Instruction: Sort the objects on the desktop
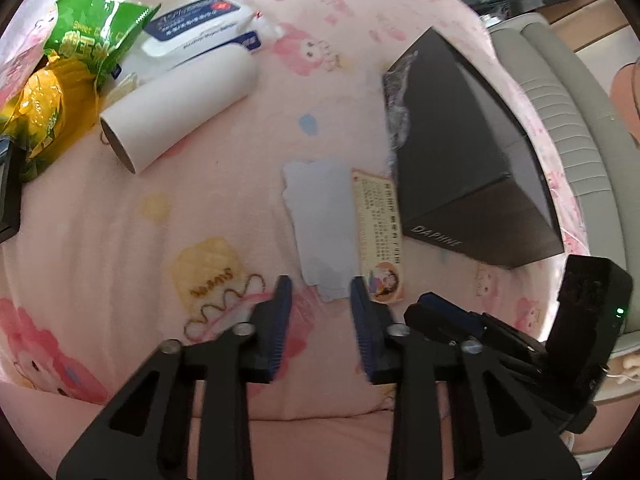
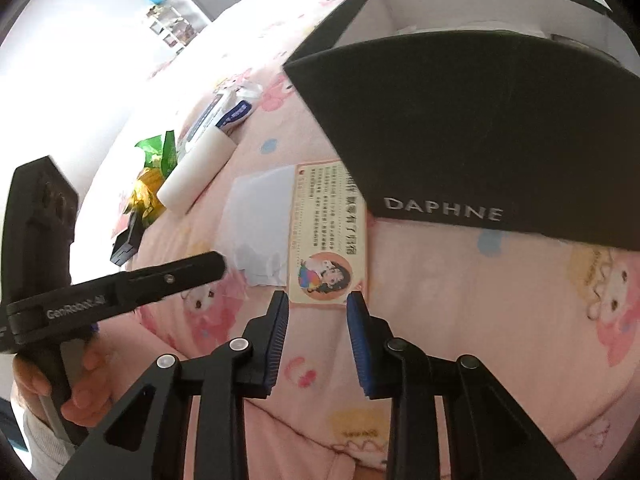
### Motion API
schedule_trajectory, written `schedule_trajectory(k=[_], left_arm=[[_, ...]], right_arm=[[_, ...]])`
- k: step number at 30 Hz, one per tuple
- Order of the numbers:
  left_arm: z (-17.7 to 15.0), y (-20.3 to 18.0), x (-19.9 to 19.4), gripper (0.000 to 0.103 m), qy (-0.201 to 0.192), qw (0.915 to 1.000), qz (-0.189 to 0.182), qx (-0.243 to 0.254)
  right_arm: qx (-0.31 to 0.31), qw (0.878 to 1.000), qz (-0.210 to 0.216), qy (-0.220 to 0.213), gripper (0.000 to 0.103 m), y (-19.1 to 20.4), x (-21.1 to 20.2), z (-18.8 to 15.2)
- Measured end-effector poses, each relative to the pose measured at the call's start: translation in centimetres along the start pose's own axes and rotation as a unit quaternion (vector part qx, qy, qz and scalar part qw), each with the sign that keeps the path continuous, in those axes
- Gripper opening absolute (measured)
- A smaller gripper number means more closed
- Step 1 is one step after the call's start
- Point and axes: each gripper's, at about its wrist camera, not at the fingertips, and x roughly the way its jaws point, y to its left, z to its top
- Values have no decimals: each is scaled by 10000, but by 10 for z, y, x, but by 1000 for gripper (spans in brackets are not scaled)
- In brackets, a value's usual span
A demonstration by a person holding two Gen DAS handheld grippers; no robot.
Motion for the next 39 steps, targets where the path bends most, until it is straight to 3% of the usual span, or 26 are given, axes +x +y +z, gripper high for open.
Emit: schedule_trajectory(k=[3,6,8,9,10,14,15,16,17,18,25,30,34,37,39], left_arm=[[-1,-3,-1,7,-55,9998,140,96],[5,7,6,7,37,9998,138,-99],[7,16,13,14,192,9993,170,-257],[8,19,18,26,314,9989,201,-296],[7,19,24,29,432,9984,224,-292],[5,11,31,28,574,9976,382,-43],[5,9,30,23,548,9978,383,11],[4,7,28,15,507,9980,361,68],[3,5,25,13,474,9983,301,125],[1,3,23,13,467,9985,228,170],[-22,-10,4,8,317,9978,68,578],[-28,-15,1,8,182,9970,42,745],[-16,0,5,9,106,9997,97,185],[-8,19,-3,20,-324,9981,133,-513],[-4,33,-8,22,-645,9925,191,-1020]], right_arm=[[188,9996,-197,-69,27,-9,-1,3],[474,9988,-57,118,29,-18,7,4],[570,9980,-76,246,30,-21,15,5],[564,9980,-144,250,30,-22,18,6],[557,9979,-212,254,30,-23,22,6],[538,9980,-235,243,30,-25,29,6],[517,9982,-215,236,29,-25,30,5],[443,9986,-189,229,26,-22,29,4],[352,9990,-147,223,15,-19,28,2],[264,9993,-110,223,13,-15,27,0],[4,9998,179,22,12,-2,-2,-18],[39,9994,307,-145,12,-13,-15,-18],[189,9997,127,-73,12,-14,-23,-1],[440,9989,106,104,12,-15,-17,-1],[523,9984,178,154,15,-15,-11,0]])
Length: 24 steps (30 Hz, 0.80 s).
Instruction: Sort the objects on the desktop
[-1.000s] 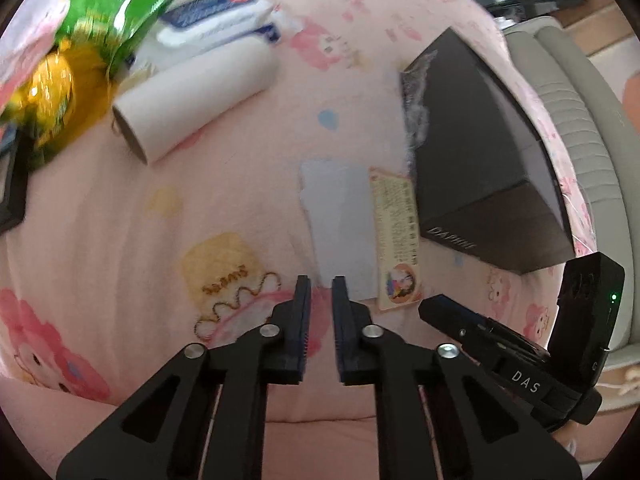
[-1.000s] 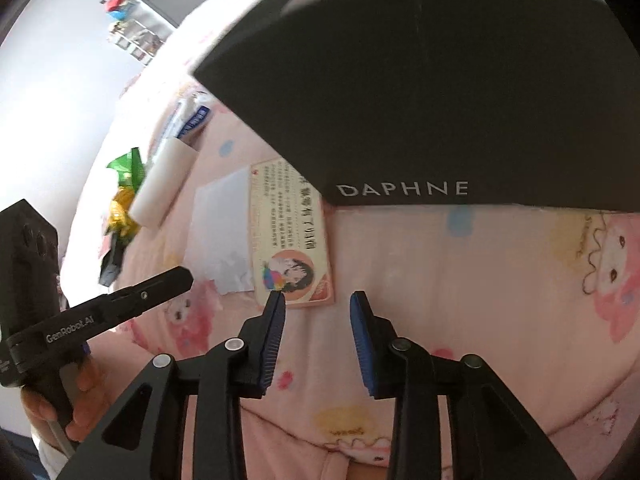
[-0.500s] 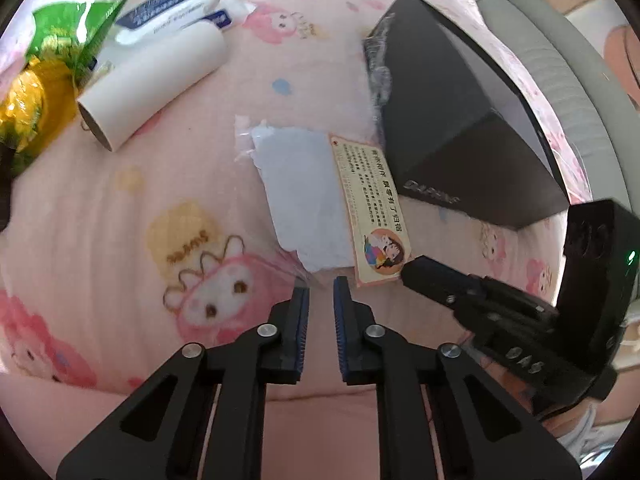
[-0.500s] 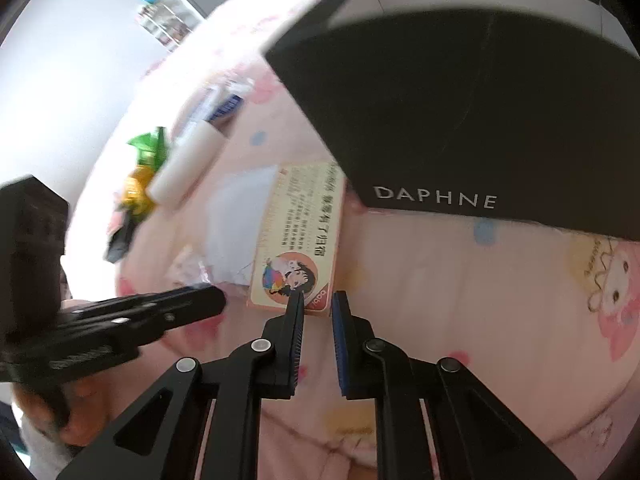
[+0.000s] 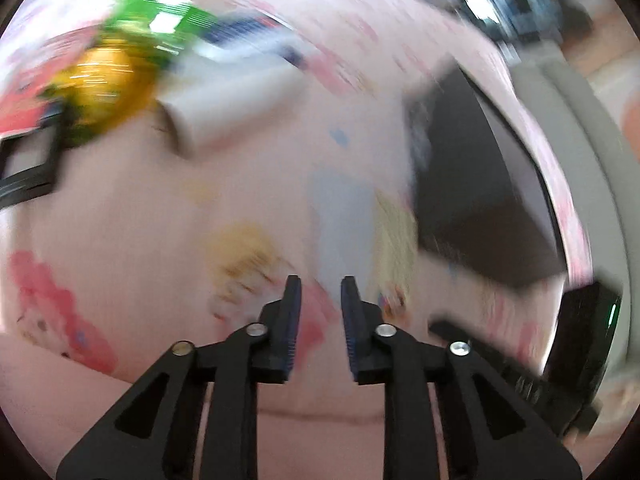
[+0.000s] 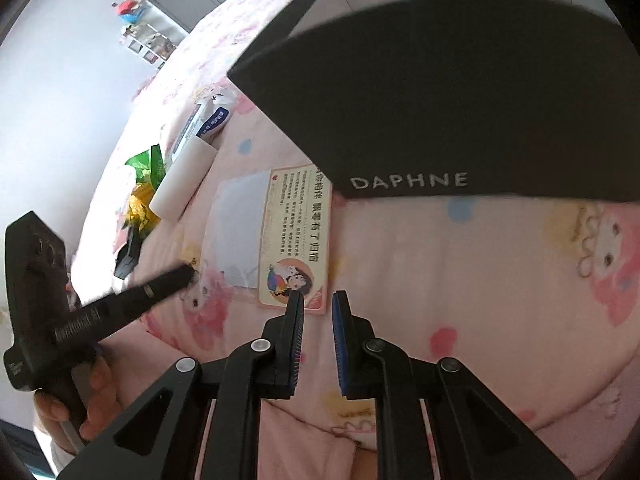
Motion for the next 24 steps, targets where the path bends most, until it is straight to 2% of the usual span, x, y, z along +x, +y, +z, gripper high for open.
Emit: schedule_trajectory(k=[1,3,7,10,14,16,19,21,24], left_arm=[[3,5,2,27,-9,9998,14,-188],[4,2,11,36,177,9996,181,-125],[3,-8,27,36,475,9979,406,171],[4,-10,30,36,553,9972,458,219],[1,-16,33,30,538,9965,561,302],[-1,-17,33,20,547,9965,531,328],[-1,-19,29,11,547,9971,322,411],[-3,-22,19,6,390,9977,136,538],[-9,-26,4,6,248,9968,-196,741]], right_arm=[[35,10000,14,30,16,0,4,1],[76,9999,-93,118,23,-2,14,4],[416,9986,-12,314,24,-14,31,9],[421,9988,119,234,24,-16,27,8],[50,9998,-54,196,23,-6,24,3],[-50,9998,20,177,19,-2,22,1],[-226,9997,86,104,15,4,15,-2],[-322,9993,182,19,12,7,8,-4],[-491,9982,327,-134,11,11,-6,-7]])
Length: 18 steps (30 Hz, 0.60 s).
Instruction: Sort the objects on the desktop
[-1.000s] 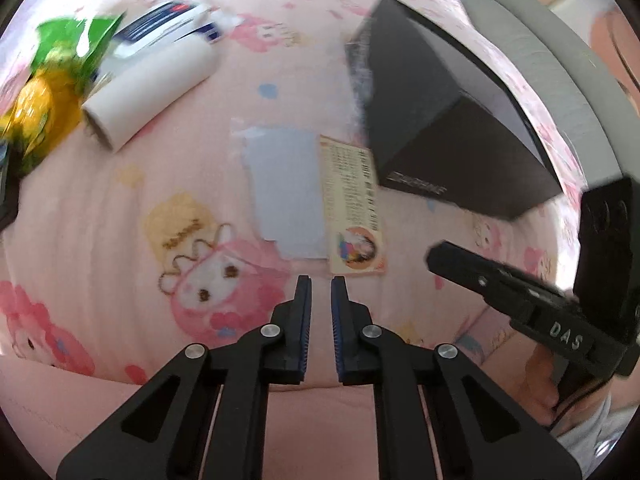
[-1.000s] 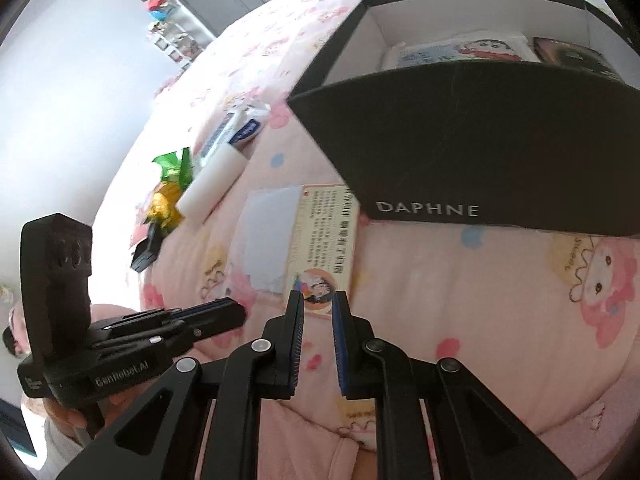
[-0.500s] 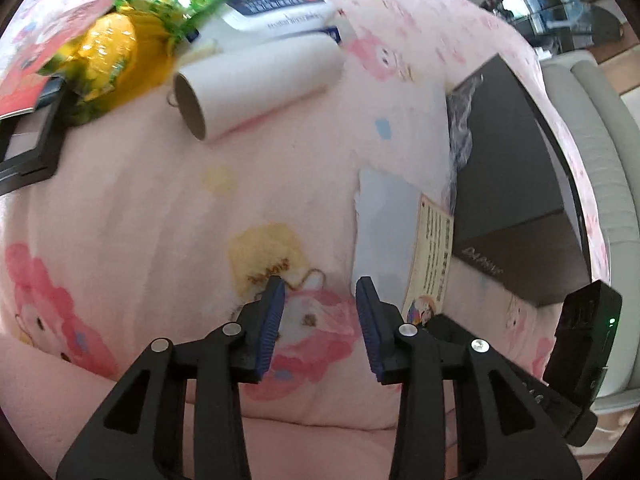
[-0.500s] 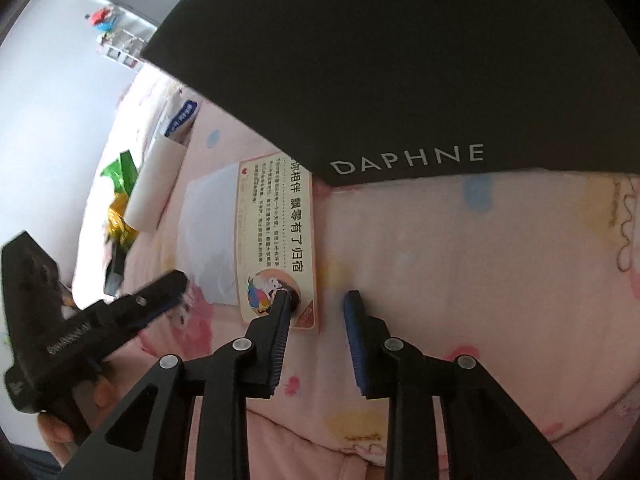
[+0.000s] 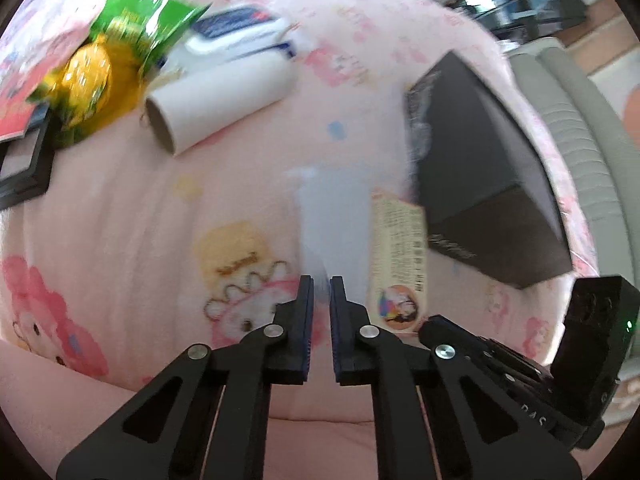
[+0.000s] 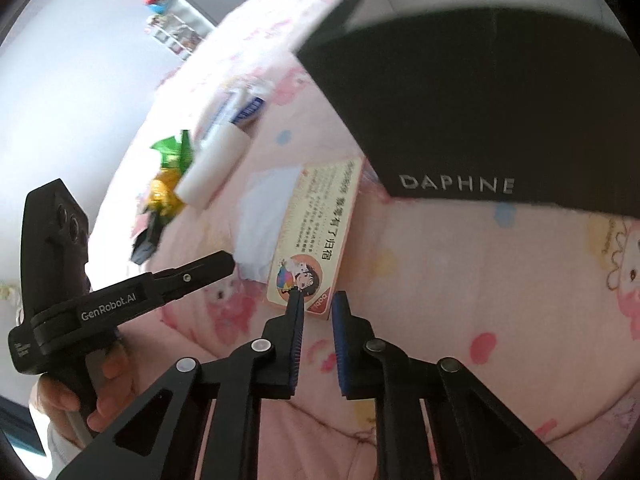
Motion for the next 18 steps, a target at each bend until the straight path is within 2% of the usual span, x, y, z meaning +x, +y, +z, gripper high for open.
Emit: schedule_trajectory(k=[2,7,12,14,15,16,18], left_arm=[[-3,-5,-3,6,-18,9997,-216,134],[-3,-14,-4,6,-57,9985,-402,359],[3,-1,-6,7,-24,9995,-288,105],[8,9,-6,17,9,9997,-137,-214],[11,14,-5,28,42,9993,-9,-358],[14,17,-3,32,81,9988,102,-464],[18,22,2,32,171,9977,275,-591]], right_arm=[[-67,9999,120,-86,11,2,-8,0],[-49,9993,290,-214,11,6,-15,5],[-2,9998,149,-120,12,4,-5,5],[197,9998,-59,2,12,-5,3,4],[293,9994,-164,66,12,-10,6,4],[368,9990,-210,107,13,-16,6,3],[546,9981,-214,176,19,-22,11,4]])
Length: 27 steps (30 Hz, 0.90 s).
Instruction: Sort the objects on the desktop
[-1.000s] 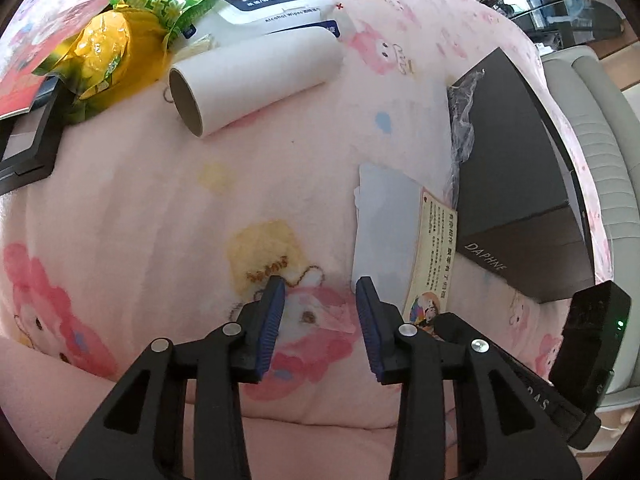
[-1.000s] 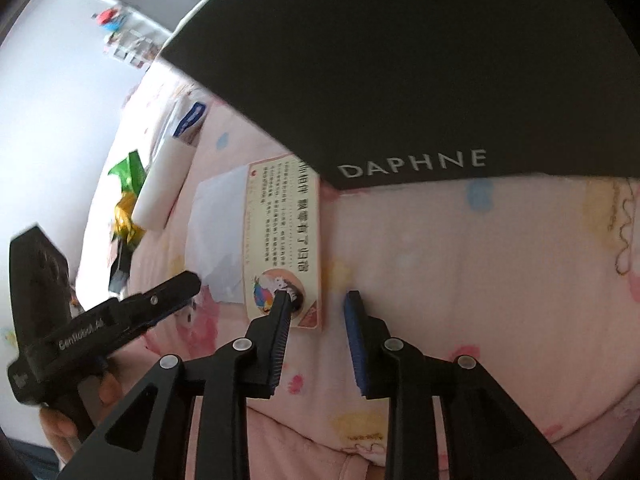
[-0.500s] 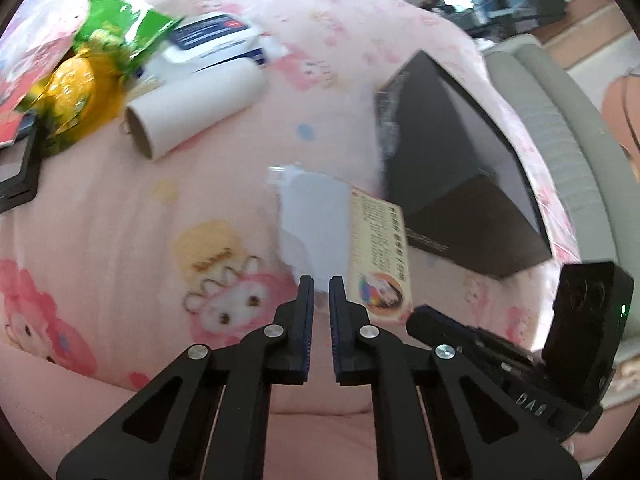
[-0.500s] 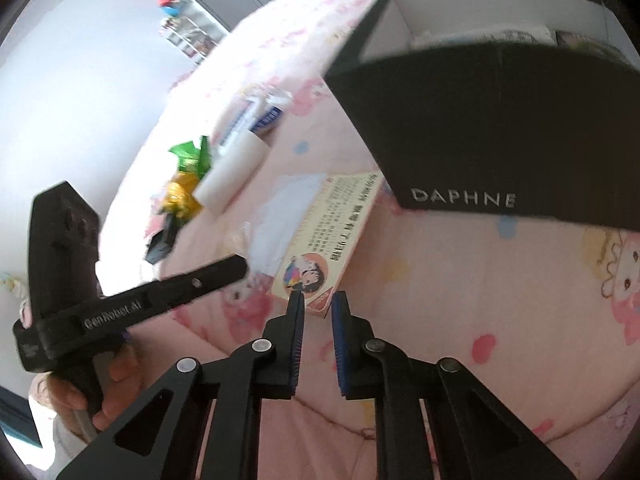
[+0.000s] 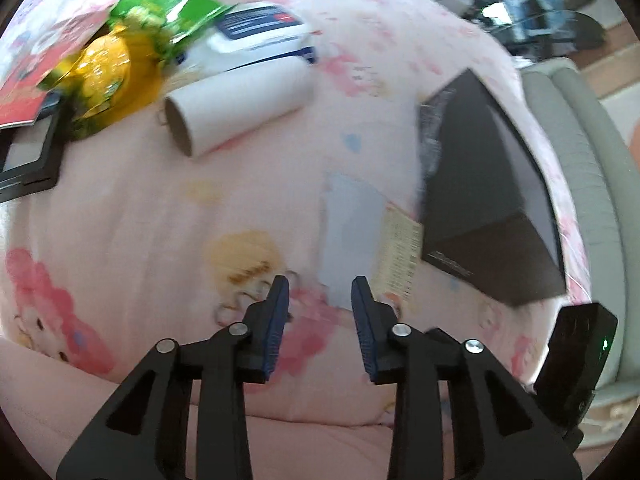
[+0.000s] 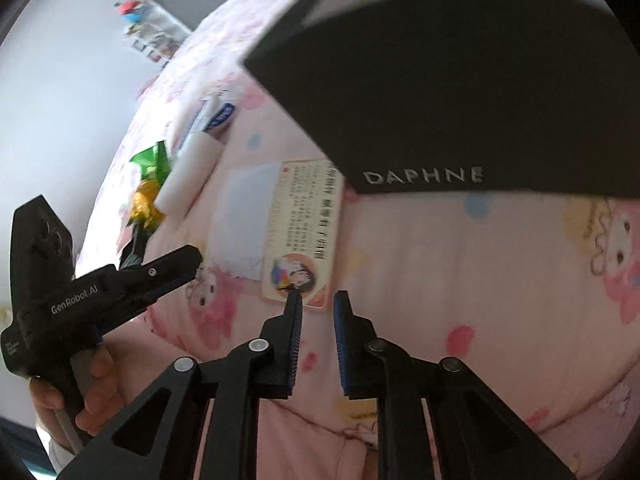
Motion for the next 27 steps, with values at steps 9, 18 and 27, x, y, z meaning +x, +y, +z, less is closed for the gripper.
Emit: schedule_trajectory(k=[9,18,27], left_arm=[[3,0,22,13,348,9993,17,122],[-8,-12,-17,3,-306,9965,-517,579],[-21,-29,-38,3,-445,9909,-820,970]], right_arm=[[136,9996,204,151,25,-2,28,6],[-163,9996,77,-234,12,7,-3,0],[-356,9966,349,-662,13,20,-35,2]])
